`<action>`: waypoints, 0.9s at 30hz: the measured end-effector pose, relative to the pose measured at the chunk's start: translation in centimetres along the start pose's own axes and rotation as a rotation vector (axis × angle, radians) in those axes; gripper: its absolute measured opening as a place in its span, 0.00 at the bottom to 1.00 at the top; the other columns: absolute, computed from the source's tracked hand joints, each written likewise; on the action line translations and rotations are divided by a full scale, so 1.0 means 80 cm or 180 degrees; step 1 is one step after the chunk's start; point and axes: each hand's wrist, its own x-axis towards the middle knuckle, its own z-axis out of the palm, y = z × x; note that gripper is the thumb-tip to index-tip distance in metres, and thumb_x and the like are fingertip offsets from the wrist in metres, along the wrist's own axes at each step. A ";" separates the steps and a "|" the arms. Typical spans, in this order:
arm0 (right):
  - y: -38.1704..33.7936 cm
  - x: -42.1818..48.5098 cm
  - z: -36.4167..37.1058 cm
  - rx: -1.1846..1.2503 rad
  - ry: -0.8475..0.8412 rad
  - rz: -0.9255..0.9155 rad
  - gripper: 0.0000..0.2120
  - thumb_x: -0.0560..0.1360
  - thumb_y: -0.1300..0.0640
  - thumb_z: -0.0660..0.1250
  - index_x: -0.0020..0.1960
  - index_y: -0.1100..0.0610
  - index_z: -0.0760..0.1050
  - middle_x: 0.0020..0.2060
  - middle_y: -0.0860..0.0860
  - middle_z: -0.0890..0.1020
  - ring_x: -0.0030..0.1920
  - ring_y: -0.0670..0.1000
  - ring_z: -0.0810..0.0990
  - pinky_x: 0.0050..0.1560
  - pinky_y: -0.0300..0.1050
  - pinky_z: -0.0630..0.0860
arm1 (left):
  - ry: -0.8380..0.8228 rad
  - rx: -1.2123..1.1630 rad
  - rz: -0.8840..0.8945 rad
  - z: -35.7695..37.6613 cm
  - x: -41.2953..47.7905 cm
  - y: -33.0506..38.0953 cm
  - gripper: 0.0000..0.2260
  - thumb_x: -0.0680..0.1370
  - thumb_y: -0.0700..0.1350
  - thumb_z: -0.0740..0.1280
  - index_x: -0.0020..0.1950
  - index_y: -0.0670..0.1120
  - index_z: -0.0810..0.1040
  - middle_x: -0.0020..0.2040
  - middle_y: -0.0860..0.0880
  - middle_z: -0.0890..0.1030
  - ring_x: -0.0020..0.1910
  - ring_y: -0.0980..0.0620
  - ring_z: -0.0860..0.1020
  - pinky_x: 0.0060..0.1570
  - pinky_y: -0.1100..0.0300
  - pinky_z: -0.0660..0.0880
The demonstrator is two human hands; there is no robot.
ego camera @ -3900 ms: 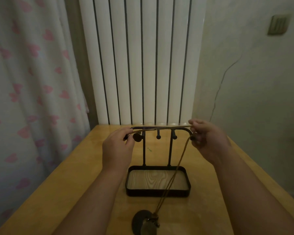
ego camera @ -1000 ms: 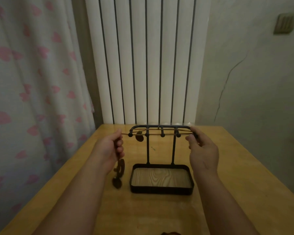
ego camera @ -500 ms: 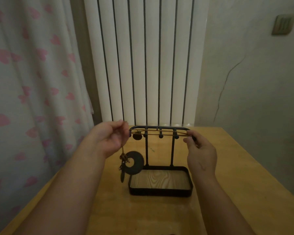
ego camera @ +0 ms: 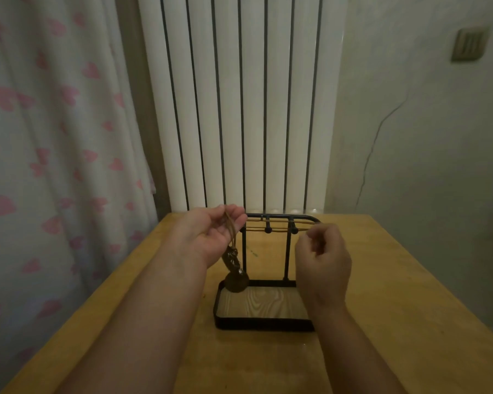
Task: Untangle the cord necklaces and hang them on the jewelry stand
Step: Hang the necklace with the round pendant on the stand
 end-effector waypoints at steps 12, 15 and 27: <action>-0.023 -0.040 0.041 0.0556 -0.2743 0.0766 0.32 0.70 0.43 0.73 0.71 0.40 0.65 0.62 0.36 0.74 0.59 0.37 0.72 0.55 0.34 0.70 | 0.0057 -0.0370 -0.0060 0.018 -0.008 -0.007 0.06 0.82 0.33 0.59 0.52 0.31 0.73 0.48 0.36 0.78 0.48 0.42 0.80 0.51 0.48 0.77; -0.025 -0.041 0.045 0.0120 -0.2296 0.0683 0.14 0.75 0.48 0.68 0.60 0.43 0.74 0.50 0.40 0.80 0.48 0.40 0.78 0.45 0.35 0.75 | 0.0040 -0.0386 -0.0056 0.016 -0.010 -0.006 0.06 0.82 0.33 0.59 0.53 0.32 0.73 0.48 0.37 0.79 0.47 0.42 0.80 0.51 0.49 0.77; -0.027 -0.008 0.014 0.0924 -0.1244 0.0969 0.06 0.78 0.56 0.66 0.51 0.46 0.73 0.44 0.49 0.82 0.38 0.46 0.84 0.32 0.37 0.78 | 0.0684 0.2222 0.0381 0.001 -0.005 0.001 0.08 0.80 0.43 0.65 0.56 0.42 0.80 0.55 0.44 0.83 0.42 0.51 0.75 0.39 0.60 0.72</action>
